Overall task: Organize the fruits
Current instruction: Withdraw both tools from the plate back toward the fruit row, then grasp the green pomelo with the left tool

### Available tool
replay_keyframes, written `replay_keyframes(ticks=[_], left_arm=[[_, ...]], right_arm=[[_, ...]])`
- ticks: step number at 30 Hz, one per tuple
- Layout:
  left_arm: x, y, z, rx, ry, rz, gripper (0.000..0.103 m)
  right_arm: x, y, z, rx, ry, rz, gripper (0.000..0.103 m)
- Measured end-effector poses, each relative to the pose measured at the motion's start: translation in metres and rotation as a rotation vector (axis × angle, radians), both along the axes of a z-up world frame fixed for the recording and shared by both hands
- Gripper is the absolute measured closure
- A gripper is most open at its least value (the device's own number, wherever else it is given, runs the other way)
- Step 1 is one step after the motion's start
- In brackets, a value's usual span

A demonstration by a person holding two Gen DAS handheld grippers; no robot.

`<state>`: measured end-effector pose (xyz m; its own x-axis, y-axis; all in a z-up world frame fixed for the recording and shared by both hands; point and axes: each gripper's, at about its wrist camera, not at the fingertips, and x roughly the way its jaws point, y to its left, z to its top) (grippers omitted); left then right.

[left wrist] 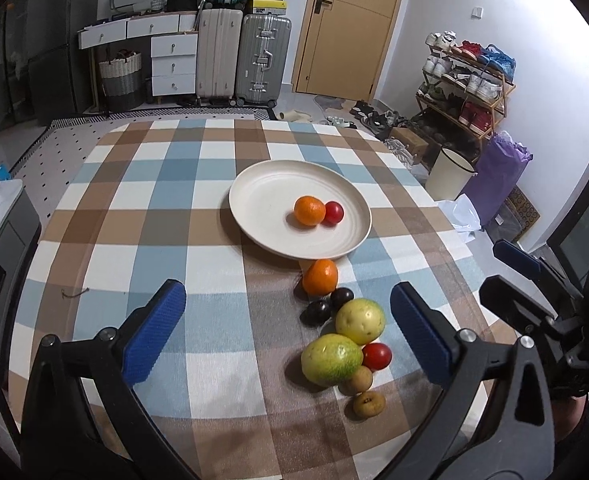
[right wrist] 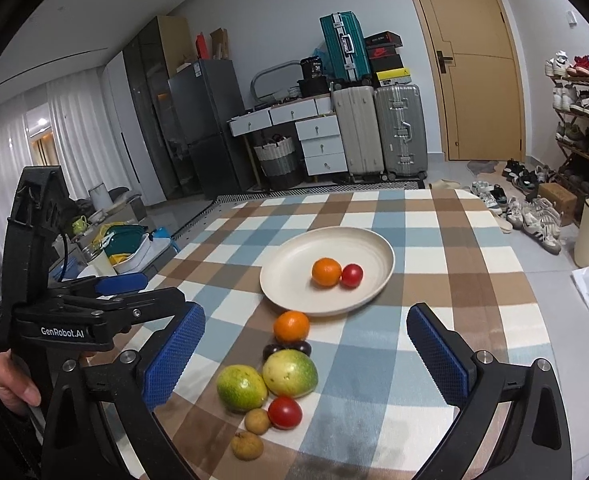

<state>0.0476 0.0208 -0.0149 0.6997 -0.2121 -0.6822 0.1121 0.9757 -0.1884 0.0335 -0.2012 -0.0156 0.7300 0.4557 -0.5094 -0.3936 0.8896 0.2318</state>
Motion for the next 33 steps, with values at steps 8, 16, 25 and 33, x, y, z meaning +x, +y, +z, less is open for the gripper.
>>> replay_keyframes(ticks=[8, 16, 25, 33], left_arm=[[-0.001, 0.000, -0.020, -0.023, 0.040, -0.014, 0.001], [0.005, -0.007, -0.045, -0.036, 0.102, -0.050, 0.001], [0.014, -0.023, -0.071, -0.048, 0.182, -0.115, 0.001], [0.024, -0.028, -0.093, -0.071, 0.250, -0.135, 0.001]], right_arm=[[-0.005, -0.013, -0.006, 0.009, 0.026, -0.031, 0.000], [-0.003, -0.014, -0.013, 0.006, 0.054, -0.039, 0.000], [-0.001, -0.016, -0.020, 0.002, 0.071, -0.042, 0.000], [0.002, -0.018, -0.027, -0.001, 0.086, -0.047, 0.000]])
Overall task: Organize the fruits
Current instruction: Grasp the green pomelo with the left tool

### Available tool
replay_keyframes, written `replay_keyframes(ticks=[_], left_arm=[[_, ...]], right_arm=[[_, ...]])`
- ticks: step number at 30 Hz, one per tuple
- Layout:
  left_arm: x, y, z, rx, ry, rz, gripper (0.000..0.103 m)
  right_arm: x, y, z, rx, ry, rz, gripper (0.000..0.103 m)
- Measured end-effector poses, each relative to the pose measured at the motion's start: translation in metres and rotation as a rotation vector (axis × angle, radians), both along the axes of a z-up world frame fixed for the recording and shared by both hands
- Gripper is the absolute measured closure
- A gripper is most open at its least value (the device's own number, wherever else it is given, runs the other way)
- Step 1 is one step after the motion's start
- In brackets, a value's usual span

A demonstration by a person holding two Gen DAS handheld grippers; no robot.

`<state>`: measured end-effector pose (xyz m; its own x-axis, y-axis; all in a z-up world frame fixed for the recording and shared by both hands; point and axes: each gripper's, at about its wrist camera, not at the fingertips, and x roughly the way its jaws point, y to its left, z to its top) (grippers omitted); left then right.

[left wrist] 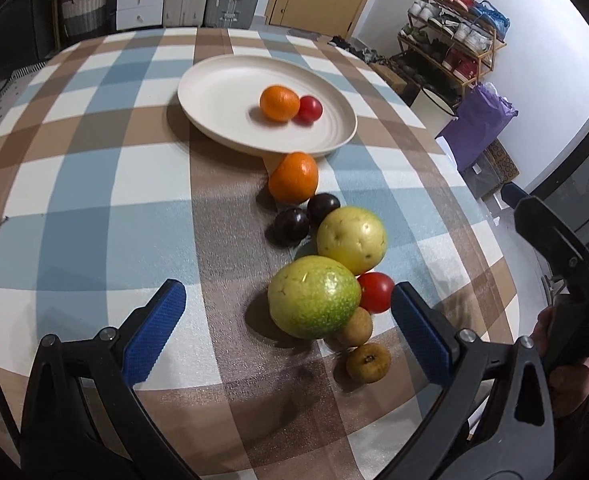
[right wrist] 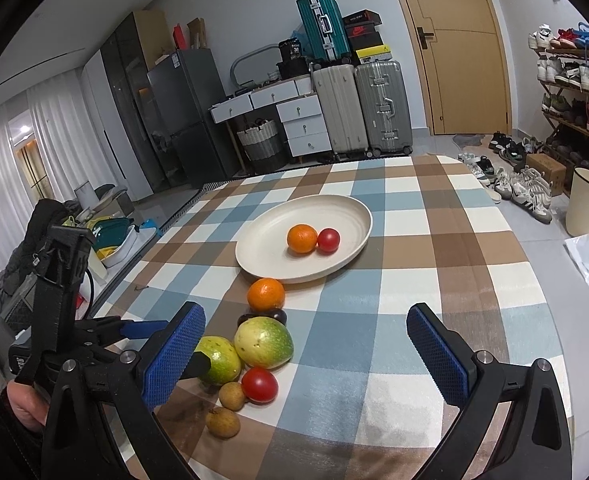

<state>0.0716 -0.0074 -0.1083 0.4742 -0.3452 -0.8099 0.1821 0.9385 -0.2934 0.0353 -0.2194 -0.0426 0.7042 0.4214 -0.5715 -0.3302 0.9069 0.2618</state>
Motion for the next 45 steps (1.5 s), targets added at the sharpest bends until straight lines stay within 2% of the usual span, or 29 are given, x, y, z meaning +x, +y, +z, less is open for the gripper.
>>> replay_keyframes(ticks=[9, 12, 15, 17, 20, 29, 45], left_arm=[[0.008, 0.000, -0.015, -0.052, 0.047, -0.019, 0.001], [0.009, 0.002, -0.017, -0.080, 0.051, -0.027, 0.007], [0.010, 0.003, -0.019, -0.115, 0.060, -0.038, 0.019], [0.011, 0.003, -0.022, -0.139, 0.071, -0.055, 0.035], [0.011, 0.002, -0.026, -0.170, 0.083, -0.080, 0.052], [0.009, 0.007, -0.027, -0.194, 0.074, -0.070, 0.052], [0.002, 0.035, -0.008, -0.216, 0.024, -0.036, 0.052]], right_arm=[[0.004, -0.002, -0.007, 0.002, 0.020, -0.005, 0.000], [0.005, -0.004, -0.009, 0.005, 0.025, -0.007, 0.000], [0.005, -0.005, -0.010, 0.006, 0.027, -0.009, 0.000], [0.005, -0.005, -0.010, 0.007, 0.029, -0.010, 0.000], [0.005, -0.005, -0.010, 0.007, 0.029, -0.009, 0.000], [0.005, -0.005, -0.010, 0.004, 0.029, -0.011, 0.000], [0.010, 0.005, -0.017, 0.015, 0.064, 0.019, 0.000]])
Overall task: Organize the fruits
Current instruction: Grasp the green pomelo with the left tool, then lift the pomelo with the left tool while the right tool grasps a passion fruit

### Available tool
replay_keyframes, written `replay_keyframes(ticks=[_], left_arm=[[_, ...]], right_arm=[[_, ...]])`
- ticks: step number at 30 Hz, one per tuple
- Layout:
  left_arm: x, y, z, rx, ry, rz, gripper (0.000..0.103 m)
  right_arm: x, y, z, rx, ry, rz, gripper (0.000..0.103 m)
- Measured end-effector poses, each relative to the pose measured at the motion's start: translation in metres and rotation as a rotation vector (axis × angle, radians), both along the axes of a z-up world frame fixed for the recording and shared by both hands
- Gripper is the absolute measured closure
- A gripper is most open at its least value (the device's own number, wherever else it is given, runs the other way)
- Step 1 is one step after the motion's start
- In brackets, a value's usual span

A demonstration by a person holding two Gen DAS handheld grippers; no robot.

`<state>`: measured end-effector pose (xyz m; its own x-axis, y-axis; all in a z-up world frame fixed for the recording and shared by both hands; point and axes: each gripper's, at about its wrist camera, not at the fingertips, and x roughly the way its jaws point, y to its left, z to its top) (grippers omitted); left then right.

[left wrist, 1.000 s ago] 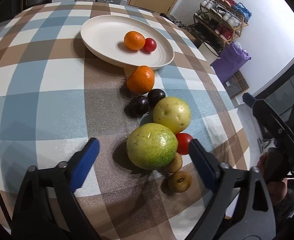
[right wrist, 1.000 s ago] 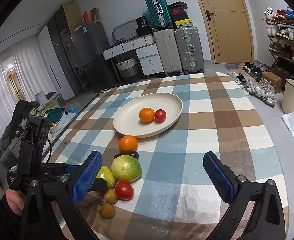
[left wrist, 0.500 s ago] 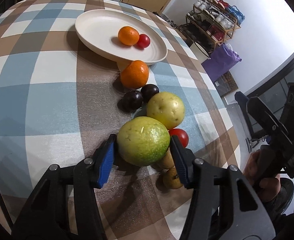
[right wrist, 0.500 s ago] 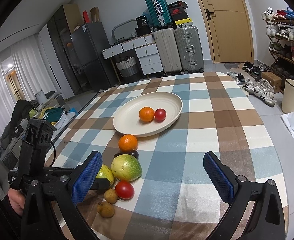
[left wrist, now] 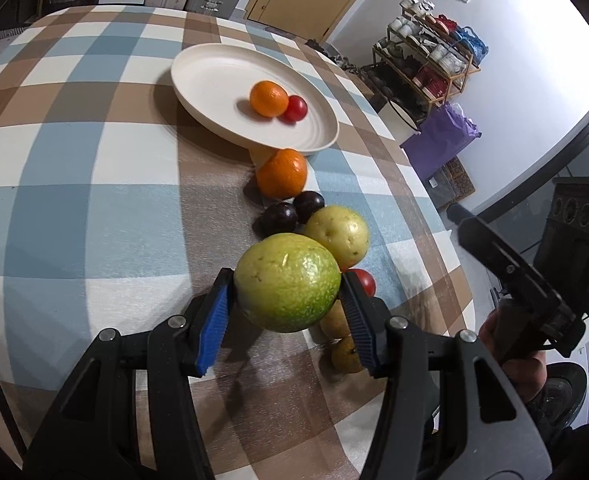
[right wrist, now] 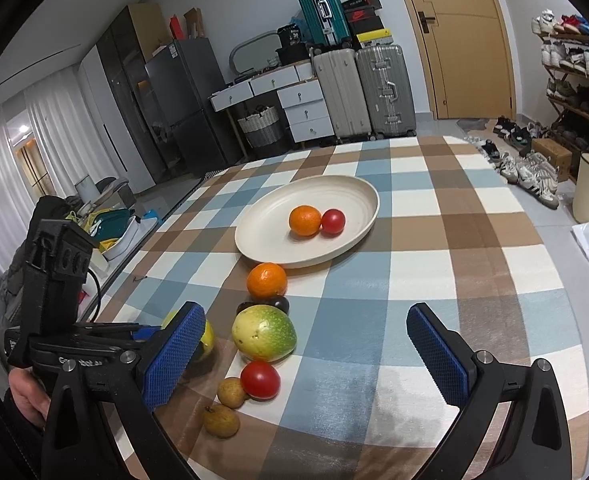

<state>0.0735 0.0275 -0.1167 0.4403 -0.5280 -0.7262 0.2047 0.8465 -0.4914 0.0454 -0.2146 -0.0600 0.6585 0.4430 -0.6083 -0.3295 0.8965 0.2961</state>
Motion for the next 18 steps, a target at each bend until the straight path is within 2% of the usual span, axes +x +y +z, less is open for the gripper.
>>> replay_keyframes(ticks=[18], left_arm=[[0.008, 0.041, 0.006, -0.037, -0.010, 0.071, 0.052]], right_arm=[[0.027, 0.036, -0.036, -0.017, 0.104, 0.104, 0.000]])
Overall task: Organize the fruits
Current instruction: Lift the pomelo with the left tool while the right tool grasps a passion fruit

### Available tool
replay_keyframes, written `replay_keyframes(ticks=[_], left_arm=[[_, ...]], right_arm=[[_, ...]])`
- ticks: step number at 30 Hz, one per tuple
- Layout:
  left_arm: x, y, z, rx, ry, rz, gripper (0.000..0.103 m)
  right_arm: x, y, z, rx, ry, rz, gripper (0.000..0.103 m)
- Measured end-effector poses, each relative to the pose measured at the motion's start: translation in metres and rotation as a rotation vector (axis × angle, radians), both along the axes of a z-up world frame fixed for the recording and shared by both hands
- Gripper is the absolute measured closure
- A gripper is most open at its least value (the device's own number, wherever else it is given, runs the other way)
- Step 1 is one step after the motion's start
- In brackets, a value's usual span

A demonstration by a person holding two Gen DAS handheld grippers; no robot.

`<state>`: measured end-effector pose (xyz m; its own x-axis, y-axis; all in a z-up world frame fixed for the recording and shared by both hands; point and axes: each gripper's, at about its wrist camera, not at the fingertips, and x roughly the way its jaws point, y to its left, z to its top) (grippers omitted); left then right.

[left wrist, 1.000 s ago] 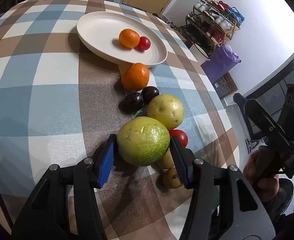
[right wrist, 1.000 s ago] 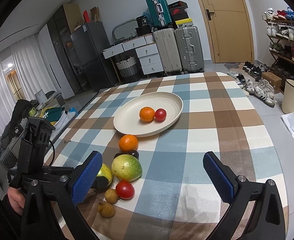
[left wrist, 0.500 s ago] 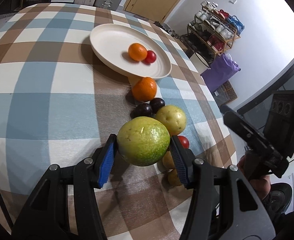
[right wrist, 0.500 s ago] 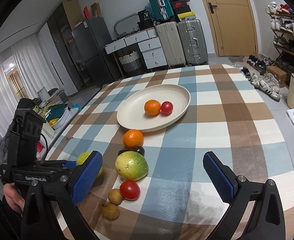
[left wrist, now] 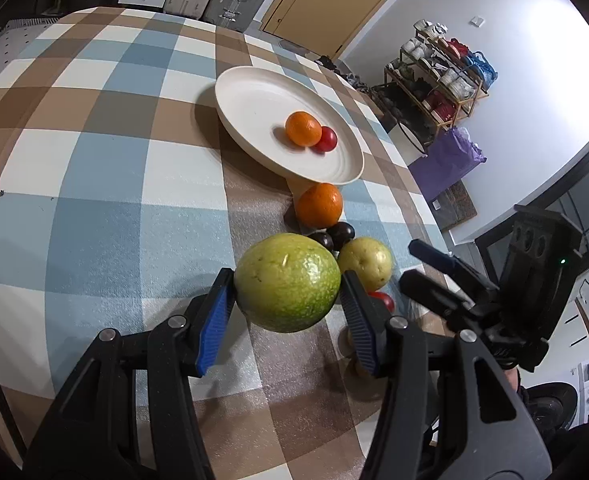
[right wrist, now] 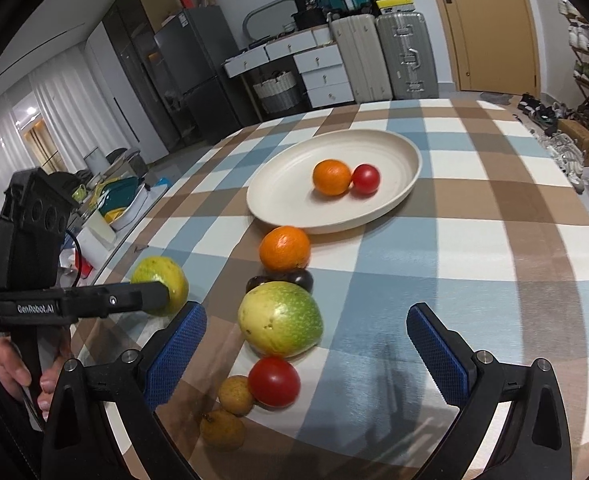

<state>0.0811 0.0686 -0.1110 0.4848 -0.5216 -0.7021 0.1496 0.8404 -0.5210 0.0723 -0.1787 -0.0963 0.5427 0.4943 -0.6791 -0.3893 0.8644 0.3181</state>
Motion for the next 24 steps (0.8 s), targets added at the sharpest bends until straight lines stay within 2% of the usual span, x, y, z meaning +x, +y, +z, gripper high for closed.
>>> replay_keyframes(ticks=[12, 15, 18, 21, 23, 24], left_arm=[[0.006, 0.003, 0.005, -0.012, -0.009, 0.010, 0.052], [0.008, 0.002, 0.005, -0.017, -0.009, 0.012, 0.052], [0.010, 0.001, 0.008, -0.019, -0.016, 0.012, 0.052], [0.012, 0.000, 0.010, -0.021, -0.020, 0.010, 0.052], [0.013, -0.001, 0.012, -0.021, -0.024, 0.009, 0.052], [0.014, -0.001, 0.012, -0.020, -0.026, 0.008, 0.052]], right_arm=[[0.010, 0.015, -0.015, 0.008, 0.035, 0.034, 0.001], [0.012, 0.016, -0.017, 0.016, 0.040, 0.040, 0.004], [0.013, 0.019, -0.020, 0.007, 0.055, 0.049, 0.011], [0.014, 0.022, -0.024, 0.008, 0.070, 0.068, 0.026], [0.013, 0.024, -0.023, 0.009, 0.065, 0.077, 0.048], [0.013, 0.024, -0.023, 0.006, 0.063, 0.078, 0.048]])
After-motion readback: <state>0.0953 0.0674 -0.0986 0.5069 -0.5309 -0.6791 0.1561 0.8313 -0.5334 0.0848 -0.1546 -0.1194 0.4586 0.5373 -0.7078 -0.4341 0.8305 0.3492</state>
